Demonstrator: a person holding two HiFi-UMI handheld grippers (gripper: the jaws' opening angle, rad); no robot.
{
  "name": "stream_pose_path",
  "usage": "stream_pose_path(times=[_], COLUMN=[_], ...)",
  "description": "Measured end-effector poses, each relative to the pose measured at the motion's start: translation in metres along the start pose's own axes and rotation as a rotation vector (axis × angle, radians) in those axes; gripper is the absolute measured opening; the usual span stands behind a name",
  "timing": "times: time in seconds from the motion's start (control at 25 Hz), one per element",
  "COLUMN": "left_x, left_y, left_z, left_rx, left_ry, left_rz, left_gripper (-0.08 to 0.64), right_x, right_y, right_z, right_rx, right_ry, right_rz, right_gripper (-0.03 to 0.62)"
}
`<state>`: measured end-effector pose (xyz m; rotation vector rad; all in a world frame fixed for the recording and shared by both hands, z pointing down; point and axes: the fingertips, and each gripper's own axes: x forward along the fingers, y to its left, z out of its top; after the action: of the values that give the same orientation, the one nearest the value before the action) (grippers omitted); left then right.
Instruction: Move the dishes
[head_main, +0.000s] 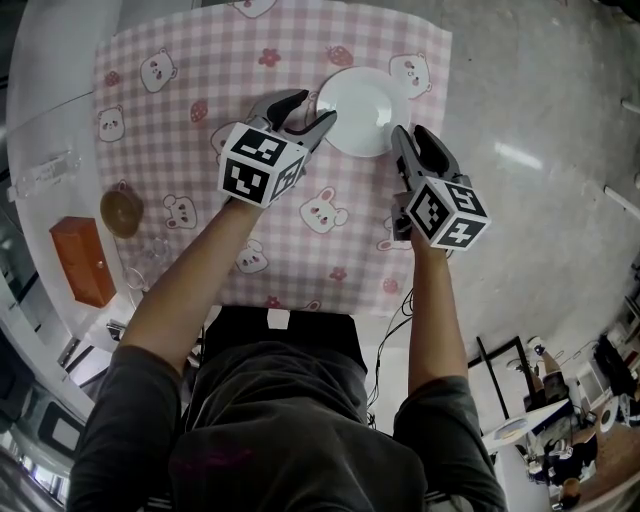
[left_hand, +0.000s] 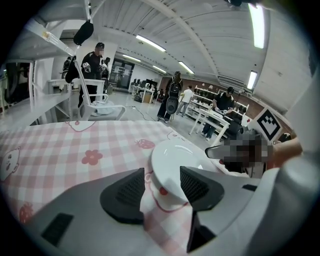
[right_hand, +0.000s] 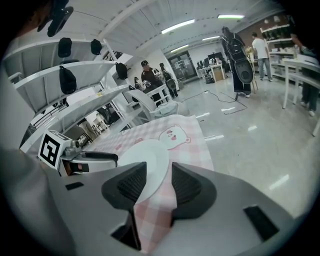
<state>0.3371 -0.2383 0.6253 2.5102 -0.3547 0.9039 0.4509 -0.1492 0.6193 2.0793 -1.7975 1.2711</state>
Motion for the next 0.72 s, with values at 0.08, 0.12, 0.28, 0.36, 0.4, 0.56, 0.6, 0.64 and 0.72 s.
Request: stream_pose_path(times=[0.08, 0.12, 0.28, 0.36, 0.4, 0.56, 0.6, 0.64, 0.72], left_x=[0.002, 0.003, 0.007, 0.008, 0.009, 0.01, 0.01, 0.01, 0.009], left_y=[-0.001, -0.001, 0.002, 0.003, 0.003, 0.005, 0.006, 0.006, 0.007], left_z=[0.001, 0.001, 0.0, -0.002, -0.003, -0.005, -0.005, -0.005, -0.004], left_rx=[0.0, -0.001, -0.005, -0.001, 0.001, -0.02, -0.031, -0.042, -0.06], left_ry=[0.006, 0.01, 0.038, 0.057, 0.066, 0.088, 0.09, 0.091, 0.092], left_rz=[-0.004, -0.005, 0.007, 0.013, 0.016, 0.023, 0.024, 0.024, 0.026], left_gripper=[0.215, 0.208, 0.189, 0.176, 0.17, 0.152, 0.146, 0.144, 0.135], right_x=[0.003, 0.005, 0.01, 0.01, 0.011, 0.011, 0.011, 0.011, 0.012], right_y=[0.0, 0.0, -0.003, -0.003, -0.002, -0.002, -0.001, 0.0, 0.003], right_z=[-0.001, -0.002, -0.004, -0.004, -0.004, -0.005, -0.005, -0.005, -0.004], right_rx=[-0.002, -0.004, -0.014, -0.017, -0.02, -0.032, -0.036, -0.04, -0.047], right_ry=[0.01, 0.015, 0.025, 0.028, 0.029, 0.03, 0.032, 0.033, 0.036], right_rz=[0.0, -0.001, -0.009, -0.01, -0.01, -0.015, -0.015, -0.015, -0.013], right_gripper=[0.161, 0.161, 0.161, 0.16, 0.16, 0.158, 0.158, 0.158, 0.156])
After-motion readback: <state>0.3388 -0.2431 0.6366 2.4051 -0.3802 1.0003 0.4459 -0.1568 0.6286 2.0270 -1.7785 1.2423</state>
